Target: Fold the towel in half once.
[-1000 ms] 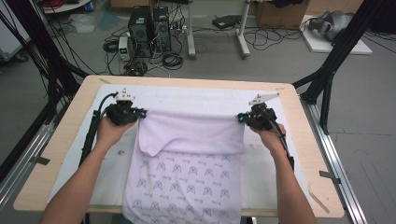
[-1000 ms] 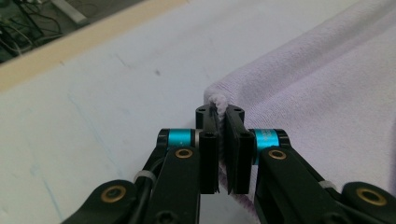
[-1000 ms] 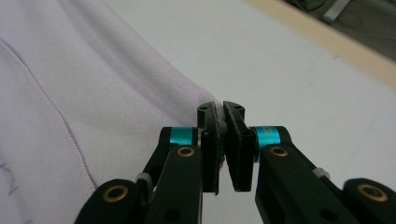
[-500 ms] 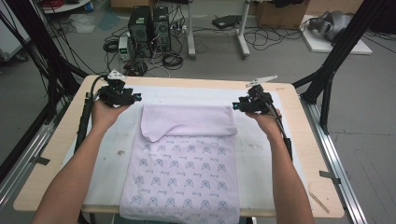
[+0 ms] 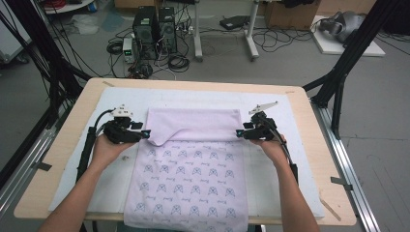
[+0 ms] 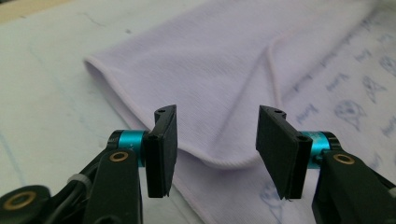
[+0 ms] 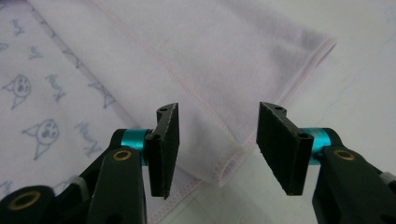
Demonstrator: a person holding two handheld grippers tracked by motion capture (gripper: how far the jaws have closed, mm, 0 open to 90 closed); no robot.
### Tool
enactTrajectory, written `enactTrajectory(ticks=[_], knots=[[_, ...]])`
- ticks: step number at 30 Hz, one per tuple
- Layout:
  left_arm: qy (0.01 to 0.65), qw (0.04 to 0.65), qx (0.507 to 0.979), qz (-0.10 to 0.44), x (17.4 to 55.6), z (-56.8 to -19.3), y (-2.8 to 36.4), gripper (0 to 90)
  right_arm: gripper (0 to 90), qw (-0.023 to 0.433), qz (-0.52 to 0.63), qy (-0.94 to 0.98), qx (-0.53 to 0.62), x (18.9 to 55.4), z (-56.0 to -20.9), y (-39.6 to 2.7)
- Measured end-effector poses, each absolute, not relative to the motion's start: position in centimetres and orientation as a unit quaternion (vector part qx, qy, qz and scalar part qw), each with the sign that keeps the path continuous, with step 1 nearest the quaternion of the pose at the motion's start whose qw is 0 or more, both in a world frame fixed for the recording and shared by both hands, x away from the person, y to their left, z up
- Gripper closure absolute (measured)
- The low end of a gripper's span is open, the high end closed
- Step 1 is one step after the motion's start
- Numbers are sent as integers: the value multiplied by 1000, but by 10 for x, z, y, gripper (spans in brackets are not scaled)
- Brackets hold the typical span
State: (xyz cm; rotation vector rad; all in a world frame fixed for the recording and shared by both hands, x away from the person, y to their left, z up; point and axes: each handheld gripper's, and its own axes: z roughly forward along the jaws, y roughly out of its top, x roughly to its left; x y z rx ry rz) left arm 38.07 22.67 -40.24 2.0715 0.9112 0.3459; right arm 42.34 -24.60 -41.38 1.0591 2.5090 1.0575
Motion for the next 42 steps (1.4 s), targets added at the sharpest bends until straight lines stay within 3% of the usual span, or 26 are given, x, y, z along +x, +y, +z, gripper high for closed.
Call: enactTrajectory(ticks=[6,11,13,17,19,27,30,33,38,42], knots=[[326,406,850,82,372,-418,217,452,546,93,349,859,363,420,-429,-249],[309,388,863,98,370,-424,206,480,608,101,357,855,363,412,-429,-249],[296,384,868,107,369,-425,203,571,687,101,362,855,358,408,-428,-250],[286,365,877,123,369,-429,201,860,801,102,366,859,343,402,-426,-249],[292,373,871,131,368,-428,204,895,812,105,369,861,335,400,-424,-248],[310,412,844,147,360,-409,221,892,818,116,386,862,307,386,-409,-245],[313,421,840,138,361,-407,220,718,805,115,379,864,310,384,-410,-246],[305,414,847,132,365,-409,212,620,788,115,375,865,312,387,-414,-246],[300,412,853,113,379,-418,194,569,765,106,368,865,325,392,-422,-245],[294,380,873,86,385,-436,191,577,764,103,376,860,329,393,-425,-248]])
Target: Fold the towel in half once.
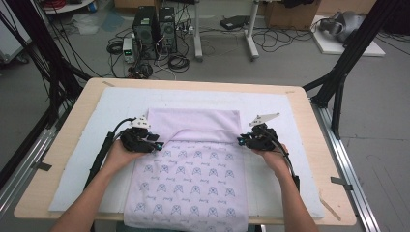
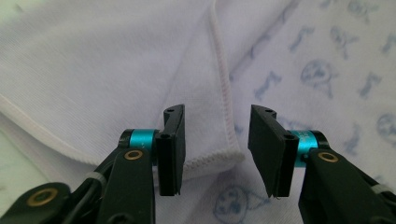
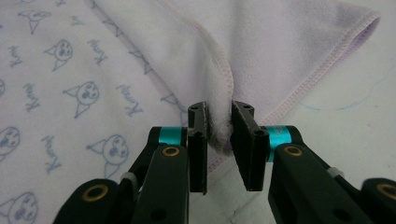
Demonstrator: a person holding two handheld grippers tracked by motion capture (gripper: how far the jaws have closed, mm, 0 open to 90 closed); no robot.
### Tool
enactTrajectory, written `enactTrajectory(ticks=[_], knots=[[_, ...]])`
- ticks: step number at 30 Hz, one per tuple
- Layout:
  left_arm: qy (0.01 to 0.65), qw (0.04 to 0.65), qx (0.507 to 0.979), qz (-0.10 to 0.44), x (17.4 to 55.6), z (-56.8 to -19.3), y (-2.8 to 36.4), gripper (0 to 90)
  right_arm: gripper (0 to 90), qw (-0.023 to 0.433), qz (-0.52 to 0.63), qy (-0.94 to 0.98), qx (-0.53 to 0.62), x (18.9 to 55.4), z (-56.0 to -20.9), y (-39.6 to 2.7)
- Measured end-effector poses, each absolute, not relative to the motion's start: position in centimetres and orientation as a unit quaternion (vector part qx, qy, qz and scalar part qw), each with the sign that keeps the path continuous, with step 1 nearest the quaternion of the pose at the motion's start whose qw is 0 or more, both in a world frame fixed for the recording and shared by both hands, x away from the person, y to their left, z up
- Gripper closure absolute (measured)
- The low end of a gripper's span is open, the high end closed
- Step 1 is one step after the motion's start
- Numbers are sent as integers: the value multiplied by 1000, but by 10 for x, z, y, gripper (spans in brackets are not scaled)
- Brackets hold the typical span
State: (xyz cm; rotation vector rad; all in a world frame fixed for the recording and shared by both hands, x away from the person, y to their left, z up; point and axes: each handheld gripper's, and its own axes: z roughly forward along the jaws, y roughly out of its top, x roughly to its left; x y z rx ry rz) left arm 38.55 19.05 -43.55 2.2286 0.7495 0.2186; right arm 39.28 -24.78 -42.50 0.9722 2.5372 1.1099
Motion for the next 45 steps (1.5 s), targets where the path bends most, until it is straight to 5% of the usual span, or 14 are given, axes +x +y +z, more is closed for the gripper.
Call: enactTrajectory(ticks=[5,9,20,29,34,45], knots=[[290,390,867,107,383,-440,197,834,764,98,384,856,333,392,-431,-249],[294,394,864,108,381,-438,201,869,776,98,391,855,327,390,-431,-246],[283,442,840,139,344,-394,231,869,825,116,425,853,280,359,-401,-249],[248,445,850,138,273,-391,251,867,828,94,460,854,224,286,-390,-257],[268,450,845,109,262,-401,259,631,676,68,469,854,215,267,-393,-266],[266,412,866,100,281,-435,245,628,579,55,433,873,217,291,-423,-231]])
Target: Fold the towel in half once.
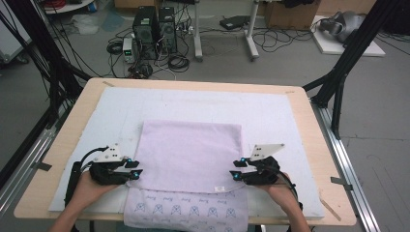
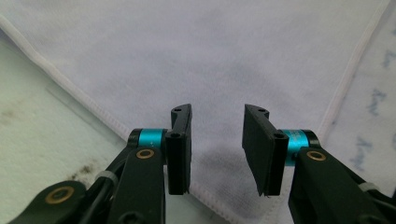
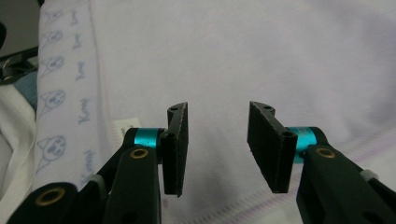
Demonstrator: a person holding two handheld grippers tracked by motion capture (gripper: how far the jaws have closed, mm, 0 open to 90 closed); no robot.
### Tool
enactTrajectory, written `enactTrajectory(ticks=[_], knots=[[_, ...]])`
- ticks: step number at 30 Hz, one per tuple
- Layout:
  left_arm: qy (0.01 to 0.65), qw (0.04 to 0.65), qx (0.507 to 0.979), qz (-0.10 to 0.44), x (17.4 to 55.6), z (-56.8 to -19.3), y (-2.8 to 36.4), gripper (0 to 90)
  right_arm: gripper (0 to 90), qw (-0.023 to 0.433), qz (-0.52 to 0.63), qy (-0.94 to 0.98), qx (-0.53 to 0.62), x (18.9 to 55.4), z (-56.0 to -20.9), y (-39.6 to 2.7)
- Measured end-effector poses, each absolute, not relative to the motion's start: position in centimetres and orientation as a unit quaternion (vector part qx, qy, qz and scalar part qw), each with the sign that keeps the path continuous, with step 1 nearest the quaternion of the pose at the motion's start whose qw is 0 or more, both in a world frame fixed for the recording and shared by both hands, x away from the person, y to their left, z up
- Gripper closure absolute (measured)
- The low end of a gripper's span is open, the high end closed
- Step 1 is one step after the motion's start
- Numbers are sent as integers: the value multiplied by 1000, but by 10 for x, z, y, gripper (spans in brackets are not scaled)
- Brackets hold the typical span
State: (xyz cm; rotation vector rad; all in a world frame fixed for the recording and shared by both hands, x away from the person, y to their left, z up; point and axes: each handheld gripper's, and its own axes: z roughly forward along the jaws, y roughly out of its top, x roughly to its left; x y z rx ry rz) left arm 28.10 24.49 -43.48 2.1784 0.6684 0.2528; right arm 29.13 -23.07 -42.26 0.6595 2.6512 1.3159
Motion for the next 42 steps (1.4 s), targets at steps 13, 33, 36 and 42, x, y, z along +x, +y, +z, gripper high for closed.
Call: enactTrajectory(ticks=[13,33,36,42], knots=[[251,423,863,116,270,-442,240,880,869,52,399,896,187,279,-442,-215],[232,454,854,106,222,-400,249,687,723,51,468,866,167,229,-395,-248],[252,452,846,126,241,-401,248,605,624,71,449,870,190,249,-397,-248],[306,445,824,172,293,-405,245,527,486,117,428,861,249,307,-396,-251]])
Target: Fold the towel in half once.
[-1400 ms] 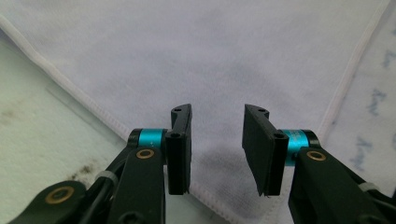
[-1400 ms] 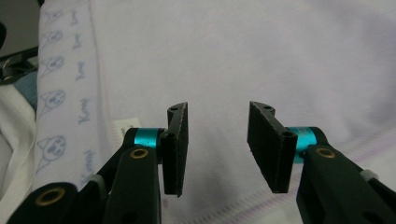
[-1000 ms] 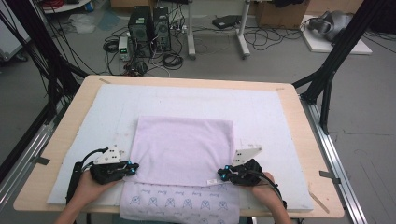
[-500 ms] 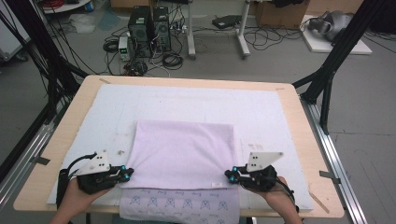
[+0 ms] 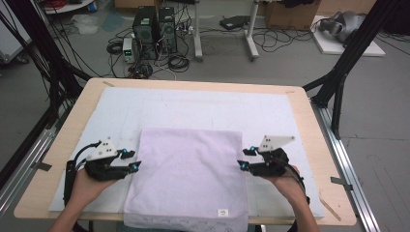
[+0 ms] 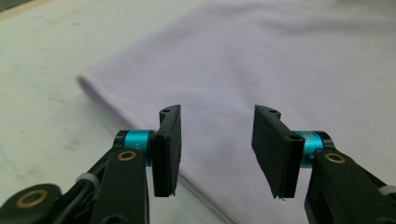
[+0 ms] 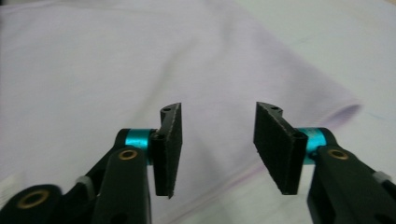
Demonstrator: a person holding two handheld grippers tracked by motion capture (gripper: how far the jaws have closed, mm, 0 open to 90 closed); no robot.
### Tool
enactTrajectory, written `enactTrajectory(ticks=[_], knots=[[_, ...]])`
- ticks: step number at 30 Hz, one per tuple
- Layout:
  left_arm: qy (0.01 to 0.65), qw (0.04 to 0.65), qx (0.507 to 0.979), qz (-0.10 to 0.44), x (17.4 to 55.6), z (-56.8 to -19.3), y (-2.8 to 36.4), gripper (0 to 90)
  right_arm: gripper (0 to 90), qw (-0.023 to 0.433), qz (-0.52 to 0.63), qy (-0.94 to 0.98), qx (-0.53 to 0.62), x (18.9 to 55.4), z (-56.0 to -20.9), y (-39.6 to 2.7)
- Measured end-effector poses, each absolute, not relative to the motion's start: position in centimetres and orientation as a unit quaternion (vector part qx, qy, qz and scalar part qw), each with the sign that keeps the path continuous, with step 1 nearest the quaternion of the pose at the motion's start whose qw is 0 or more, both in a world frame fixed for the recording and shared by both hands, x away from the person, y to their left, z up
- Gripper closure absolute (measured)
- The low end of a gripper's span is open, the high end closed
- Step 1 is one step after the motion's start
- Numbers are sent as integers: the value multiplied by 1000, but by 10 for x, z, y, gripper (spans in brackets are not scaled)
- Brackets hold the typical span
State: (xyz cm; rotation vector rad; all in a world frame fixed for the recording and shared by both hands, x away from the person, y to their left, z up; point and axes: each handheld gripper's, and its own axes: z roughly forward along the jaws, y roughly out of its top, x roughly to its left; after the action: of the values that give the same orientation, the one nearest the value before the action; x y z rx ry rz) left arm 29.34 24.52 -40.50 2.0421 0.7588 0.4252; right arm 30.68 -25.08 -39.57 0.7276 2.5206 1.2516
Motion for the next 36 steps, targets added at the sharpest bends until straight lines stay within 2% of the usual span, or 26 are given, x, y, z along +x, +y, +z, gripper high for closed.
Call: enactTrajectory(ticks=[3,8,15,16,18,19,20,21,22,24,30,36], knots=[[339,448,809,175,320,-409,247,518,443,127,417,857,274,339,-397,-253],[377,444,793,178,360,-417,244,491,368,113,414,848,312,384,-407,-254],[418,402,799,162,393,-443,234,434,342,97,388,851,340,413,-431,-249],[421,399,799,160,394,-446,233,433,352,92,384,853,342,415,-435,-248],[421,400,798,163,395,-448,232,455,445,82,375,858,342,418,-441,-245],[414,410,798,155,395,-448,232,540,504,88,371,860,339,418,-442,-243],[409,411,800,156,395,-448,231,686,675,93,373,861,333,417,-442,-241],[404,406,803,164,395,-447,229,751,769,90,380,861,327,416,-441,-240],[401,408,803,166,396,-445,228,822,825,98,375,864,321,417,-440,-238],[395,406,805,178,397,-442,225,862,843,108,373,864,321,418,-438,-236],[393,422,789,212,411,-419,222,872,852,151,374,854,330,431,-412,-243],[388,444,769,247,434,-365,220,872,852,204,386,839,325,449,-352,-247]])
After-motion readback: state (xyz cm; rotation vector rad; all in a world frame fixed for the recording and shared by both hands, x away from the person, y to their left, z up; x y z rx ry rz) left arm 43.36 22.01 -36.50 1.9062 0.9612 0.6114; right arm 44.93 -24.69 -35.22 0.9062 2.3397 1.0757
